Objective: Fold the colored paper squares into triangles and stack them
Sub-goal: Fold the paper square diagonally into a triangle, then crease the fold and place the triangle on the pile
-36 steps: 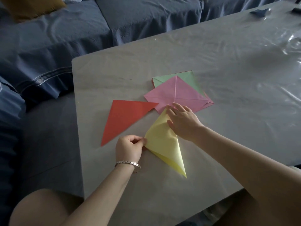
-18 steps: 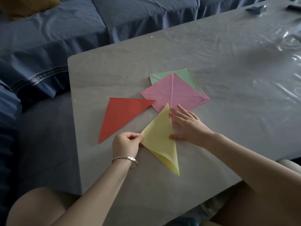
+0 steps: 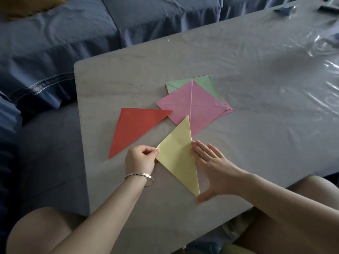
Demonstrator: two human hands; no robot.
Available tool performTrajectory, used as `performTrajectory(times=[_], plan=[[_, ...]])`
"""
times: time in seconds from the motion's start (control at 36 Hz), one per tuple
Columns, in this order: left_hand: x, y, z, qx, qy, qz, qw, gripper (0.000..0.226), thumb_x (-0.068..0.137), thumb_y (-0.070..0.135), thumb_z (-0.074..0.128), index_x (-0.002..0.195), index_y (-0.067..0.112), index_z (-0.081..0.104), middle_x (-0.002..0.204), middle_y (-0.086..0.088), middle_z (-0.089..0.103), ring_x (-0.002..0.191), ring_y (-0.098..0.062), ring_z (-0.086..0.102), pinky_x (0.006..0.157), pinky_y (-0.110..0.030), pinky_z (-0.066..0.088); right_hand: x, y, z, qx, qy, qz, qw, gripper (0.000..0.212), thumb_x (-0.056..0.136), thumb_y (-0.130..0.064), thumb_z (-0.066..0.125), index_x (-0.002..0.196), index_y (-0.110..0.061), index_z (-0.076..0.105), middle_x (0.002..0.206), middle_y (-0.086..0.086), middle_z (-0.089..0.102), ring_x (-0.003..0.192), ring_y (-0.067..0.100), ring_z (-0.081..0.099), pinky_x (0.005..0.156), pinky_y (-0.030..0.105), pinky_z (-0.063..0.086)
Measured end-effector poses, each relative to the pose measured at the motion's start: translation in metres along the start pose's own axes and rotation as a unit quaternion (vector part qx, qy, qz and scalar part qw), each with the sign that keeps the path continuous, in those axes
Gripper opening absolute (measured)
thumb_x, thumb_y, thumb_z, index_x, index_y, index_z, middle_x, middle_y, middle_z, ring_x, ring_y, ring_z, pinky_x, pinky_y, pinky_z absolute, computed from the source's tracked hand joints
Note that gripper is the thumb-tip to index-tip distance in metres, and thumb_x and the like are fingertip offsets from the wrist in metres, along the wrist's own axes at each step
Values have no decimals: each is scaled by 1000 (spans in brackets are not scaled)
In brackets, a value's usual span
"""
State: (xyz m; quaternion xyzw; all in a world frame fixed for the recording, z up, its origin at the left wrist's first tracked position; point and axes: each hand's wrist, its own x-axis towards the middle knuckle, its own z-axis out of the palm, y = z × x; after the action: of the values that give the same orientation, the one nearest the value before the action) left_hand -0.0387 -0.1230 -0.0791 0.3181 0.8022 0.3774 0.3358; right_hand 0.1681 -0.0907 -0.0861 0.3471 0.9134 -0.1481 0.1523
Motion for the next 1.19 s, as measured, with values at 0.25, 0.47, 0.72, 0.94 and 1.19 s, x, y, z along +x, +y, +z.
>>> performTrajectory(times=[0.25,0.47,0.72,0.94,1.19], plan=[[43,40,-47,125,10,204,971,5,82,11,66,80,13,70,75,3,63,71,-15,57,65,-21,39,7,24,-31,211,201,39,956,80,73,-49,68,140,-21,36,149,-2,29,137,15,25,113,26,17],[104,63,-79,320,51,230,917,38,85,18,62,123,14,56,115,-12,57,107,-32,52,89,-39,44,44,43,-40,92,191,100,972,59,89,-38,57,141,-22,36,153,-2,22,143,13,12,113,28,11],[53,49,-18,194,-96,177,960,19,82,11,62,101,11,64,87,-4,64,85,-23,61,79,-23,46,70,45,-38,25,152,113,982,99,66,-78,49,142,-18,30,144,2,31,136,19,24,114,36,17],[40,62,37,-132,-196,-72,969,17,79,4,60,81,21,55,81,-6,62,76,-23,63,79,-35,54,70,43,-24,25,316,82,945,60,73,-56,41,94,-6,66,95,6,64,88,26,63,74,34,51],[41,60,56,-177,-177,-97,963,15,79,3,64,78,18,61,83,-10,63,82,-25,63,83,-37,53,53,37,-12,13,326,40,944,34,74,-35,47,89,-11,66,86,4,63,77,25,64,60,31,52]])
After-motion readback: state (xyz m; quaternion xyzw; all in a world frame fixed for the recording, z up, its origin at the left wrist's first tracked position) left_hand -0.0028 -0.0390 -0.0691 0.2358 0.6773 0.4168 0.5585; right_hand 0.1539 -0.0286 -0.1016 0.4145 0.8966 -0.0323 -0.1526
